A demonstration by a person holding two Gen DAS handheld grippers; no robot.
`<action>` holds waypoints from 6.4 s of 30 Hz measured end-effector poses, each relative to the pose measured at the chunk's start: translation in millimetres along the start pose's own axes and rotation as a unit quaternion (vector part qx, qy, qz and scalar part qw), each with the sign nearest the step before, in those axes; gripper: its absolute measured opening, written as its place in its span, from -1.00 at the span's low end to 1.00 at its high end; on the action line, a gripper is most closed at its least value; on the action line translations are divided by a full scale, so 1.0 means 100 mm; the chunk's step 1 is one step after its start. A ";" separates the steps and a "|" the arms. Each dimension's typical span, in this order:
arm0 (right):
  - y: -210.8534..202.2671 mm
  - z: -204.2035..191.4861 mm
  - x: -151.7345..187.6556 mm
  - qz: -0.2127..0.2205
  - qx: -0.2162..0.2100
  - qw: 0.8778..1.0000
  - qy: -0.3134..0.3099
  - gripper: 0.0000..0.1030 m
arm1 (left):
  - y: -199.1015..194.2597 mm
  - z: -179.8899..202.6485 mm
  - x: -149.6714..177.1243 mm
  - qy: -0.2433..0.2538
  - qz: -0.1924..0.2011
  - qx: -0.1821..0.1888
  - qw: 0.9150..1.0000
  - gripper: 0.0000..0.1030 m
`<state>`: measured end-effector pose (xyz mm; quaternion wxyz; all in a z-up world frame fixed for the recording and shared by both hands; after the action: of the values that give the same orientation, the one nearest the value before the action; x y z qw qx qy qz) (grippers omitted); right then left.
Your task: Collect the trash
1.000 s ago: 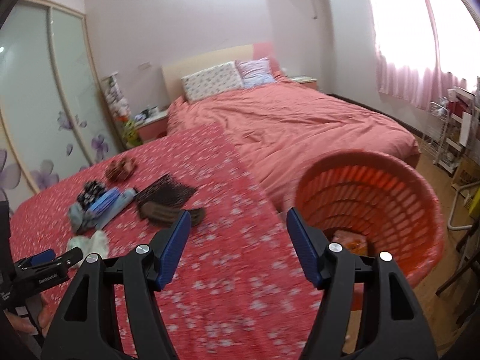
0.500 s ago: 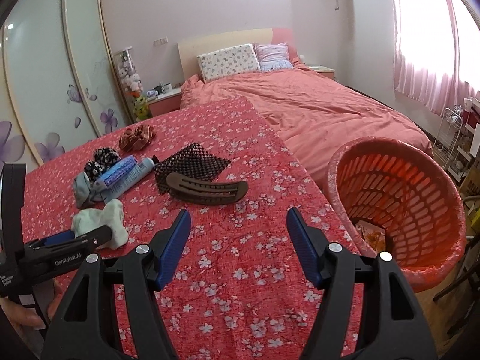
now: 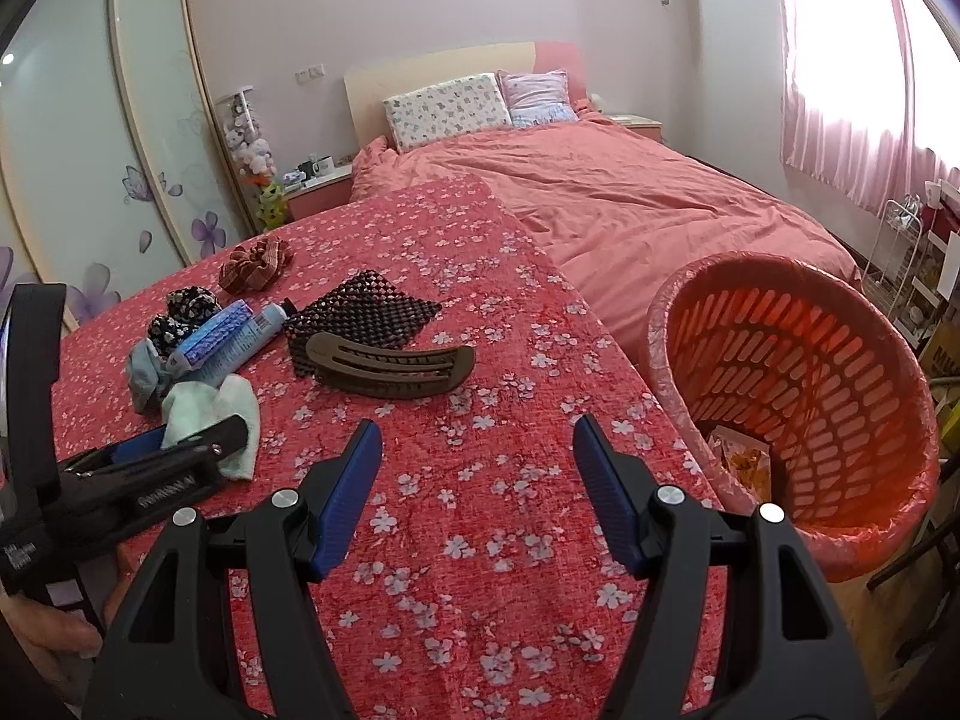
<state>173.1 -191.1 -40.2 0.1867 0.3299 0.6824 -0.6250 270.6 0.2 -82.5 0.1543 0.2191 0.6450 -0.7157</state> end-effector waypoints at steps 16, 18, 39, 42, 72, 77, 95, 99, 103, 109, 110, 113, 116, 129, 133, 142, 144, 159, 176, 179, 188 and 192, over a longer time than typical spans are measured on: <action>0.01 0.00 -0.01 0.001 0.002 1.000 -0.005 0.28 | -0.15 -0.14 0.00 0.004 0.026 0.066 0.997 -0.79; 0.01 -0.02 -0.01 0.002 0.001 1.000 -0.007 0.28 | -0.23 -0.21 0.02 0.002 0.033 0.068 0.997 -0.79; 0.37 -0.47 -0.21 -0.029 -0.026 0.999 -0.024 0.19 | -0.31 -1.60 0.02 -0.101 0.038 -0.039 0.993 -0.58; 0.38 -0.44 -0.20 -0.032 -0.019 0.999 -0.022 0.18 | -0.23 -1.68 -0.01 -0.118 0.027 -0.028 0.992 -0.39; 0.54 -0.76 -0.30 -0.045 -0.036 0.996 -0.070 -0.83 | -0.15 -1.79 -0.01 -0.135 0.025 -0.031 0.990 -0.43; 0.34 -0.61 -0.11 -0.050 -0.042 0.994 -0.085 -0.83 | -0.15 -1.79 -0.01 -0.135 0.025 -0.031 0.990 -0.43; 0.29 -0.74 -0.24 -0.034 -0.041 0.998 -0.042 -0.60 | -0.15 -1.77 -0.01 -0.134 0.025 -0.033 0.990 -0.43; 0.48 -0.82 -0.26 -0.054 -0.014 0.996 -0.070 -0.72 | -0.15 -1.75 -0.02 -0.133 0.024 -0.036 0.990 -0.43; 0.40 -0.67 -0.19 -0.057 0.001 0.995 -0.077 -0.78 | -0.15 -1.74 -0.02 -0.134 0.024 -0.034 0.990 -0.43; 0.26 -0.37 -0.19 -0.051 -0.008 0.998 -0.034 -0.70 | -0.15 -1.74 -0.02 -0.133 0.024 -0.035 0.990 -0.43; 0.27 -0.36 -0.20 -0.053 -0.008 0.998 -0.025 -0.46 | -0.15 -1.74 -0.02 -0.134 0.024 -0.034 0.990 -0.43; 0.34 -0.36 -0.23 -0.054 -0.007 0.999 -0.003 -0.18 | -0.15 -1.74 -0.02 -0.134 0.024 -0.033 0.990 -0.43; 0.44 -0.41 -0.26 -0.063 -0.006 0.998 0.000 -0.17 | -0.15 -1.74 -0.02 -0.134 0.024 -0.034 0.990 -0.43; 0.61 -0.43 -0.18 -0.087 0.039 0.995 -0.024 -0.36 | -0.15 -1.73 -0.02 -0.135 0.025 -0.032 0.990 -0.43; 0.57 -0.39 -0.17 -0.085 0.033 0.996 -0.023 -0.37 | -0.15 -1.73 -0.02 -0.134 0.025 -0.034 0.990 -0.43; 0.45 -0.36 -0.18 -0.067 0.027 0.997 -0.030 -0.37 | -0.19 -1.75 0.02 -0.130 0.035 -0.015 0.991 -0.19; 0.46 -0.35 -0.17 -0.071 0.023 0.997 -0.027 -0.37 | -0.20 -1.75 0.01 -0.128 0.038 -0.019 0.991 -0.19; 0.26 -0.25 -0.19 -0.051 0.004 0.999 -0.015 -0.37 | -0.48 -1.72 -0.07 -0.113 0.078 -0.004 0.990 -0.69; -0.25 -0.03 -0.30 0.016 -0.020 1.000 0.002 -0.37 | -1.03 -1.09 -0.12 -0.063 0.107 0.027 0.992 -0.69; -0.36 0.09 -0.33 0.031 -0.019 0.999 0.012 -0.37 | -1.09 -0.82 -0.16 -0.044 0.110 0.045 0.992 -0.69; -0.65 0.56 -0.37 0.075 0.018 0.996 0.041 -0.37 | -1.17 0.19 -0.23 0.020 0.112 0.115 0.987 -0.69; -0.74 0.80 -0.37 0.093 0.039 0.993 0.054 -0.37 | -1.15 0.65 -0.23 0.048 0.107 0.150 0.982 -0.69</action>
<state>136.2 -277.7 26.6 0.1939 0.4320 0.6331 -0.6123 225.3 -51.6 32.3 0.1640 0.3415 0.5102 -0.7721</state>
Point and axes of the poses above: each gripper's, at about its wrist camera, not at the fingertips, and y roughly the way its jaws point, z to its right, x to its underside, the point moved 1 cm from there along y, roughly the way its jaws point, and after that the axes turned 7 degrees about -z, right-handed, at the moved point
